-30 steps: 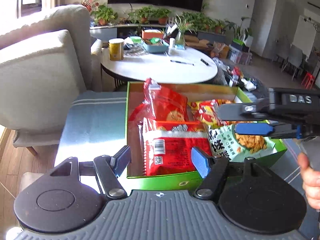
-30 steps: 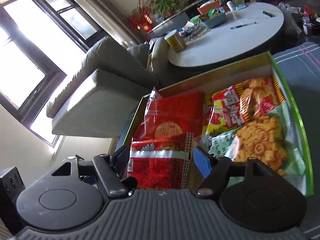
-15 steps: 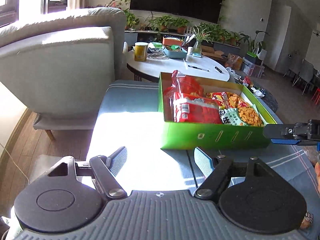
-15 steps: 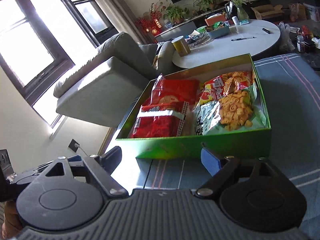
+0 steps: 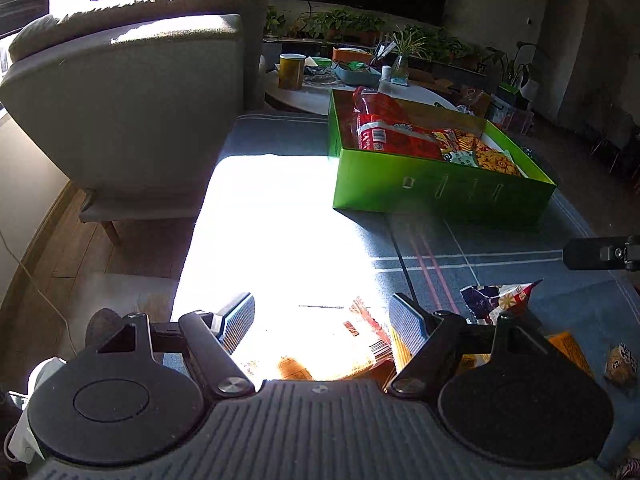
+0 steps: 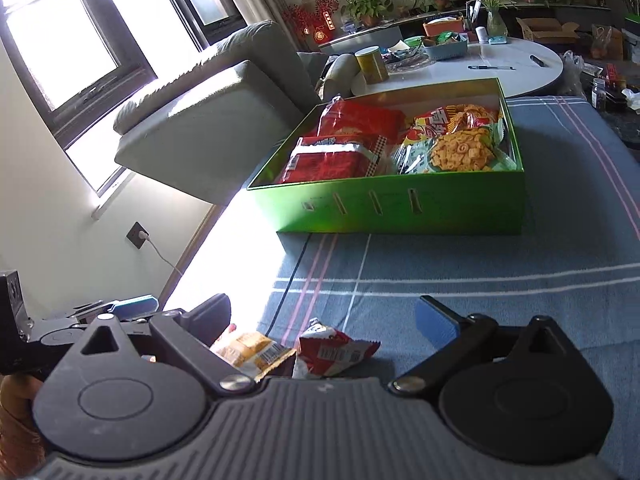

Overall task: Organize snacks
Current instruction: 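Move both tools down to the loose snack packets on the table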

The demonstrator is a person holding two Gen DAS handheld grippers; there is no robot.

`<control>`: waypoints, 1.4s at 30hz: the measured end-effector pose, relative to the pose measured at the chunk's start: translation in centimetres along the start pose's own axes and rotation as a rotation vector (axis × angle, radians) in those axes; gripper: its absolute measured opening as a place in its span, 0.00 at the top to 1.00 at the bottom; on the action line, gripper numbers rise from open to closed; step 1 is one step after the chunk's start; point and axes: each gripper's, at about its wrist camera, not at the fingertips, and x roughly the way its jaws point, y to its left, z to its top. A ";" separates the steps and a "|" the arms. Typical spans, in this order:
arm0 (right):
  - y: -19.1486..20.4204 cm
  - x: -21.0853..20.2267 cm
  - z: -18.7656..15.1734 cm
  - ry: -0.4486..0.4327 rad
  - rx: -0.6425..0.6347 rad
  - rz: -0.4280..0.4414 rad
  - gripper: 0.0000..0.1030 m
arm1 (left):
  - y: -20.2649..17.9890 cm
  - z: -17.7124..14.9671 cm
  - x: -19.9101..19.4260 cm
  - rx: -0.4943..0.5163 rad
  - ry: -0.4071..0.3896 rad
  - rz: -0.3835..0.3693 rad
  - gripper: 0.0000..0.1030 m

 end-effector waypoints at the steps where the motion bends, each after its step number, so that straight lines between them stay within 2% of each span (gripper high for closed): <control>1: 0.1 0.0 -0.3 0.009 -0.004 -0.003 0.14 | 0.0 -0.1 -0.1 -0.001 -0.002 -0.002 0.31; 6: 0.3 -0.3 -1.6 0.028 -0.012 -0.010 0.14 | 0.6 -0.9 -0.4 -0.033 0.001 -0.004 0.31; 18: 0.5 -0.4 -2.7 0.043 -0.003 -0.016 0.12 | 1.6 -2.4 -0.3 -0.028 0.033 0.008 0.30; 23: 0.6 -0.1 -2.9 0.054 0.002 -0.005 0.12 | 1.5 -2.9 0.2 -0.008 0.068 -0.031 0.30; 28: 0.7 0.2 -3.1 0.066 0.004 -0.003 0.11 | 0.9 -3.2 0.5 0.031 0.064 -0.007 0.29; 35: 0.8 0.5 -3.4 0.075 0.007 -0.007 0.11 | -0.8 -3.6 0.7 0.086 0.076 -0.012 0.29; 39: 0.7 0.6 -3.4 0.075 0.015 -0.010 0.11 | -2.3 -3.8 0.4 0.106 0.121 -0.040 0.29; 42: 0.6 0.6 -3.4 0.074 0.020 -0.013 0.11 | -3.7 -4.0 -0.3 0.118 0.146 -0.094 0.29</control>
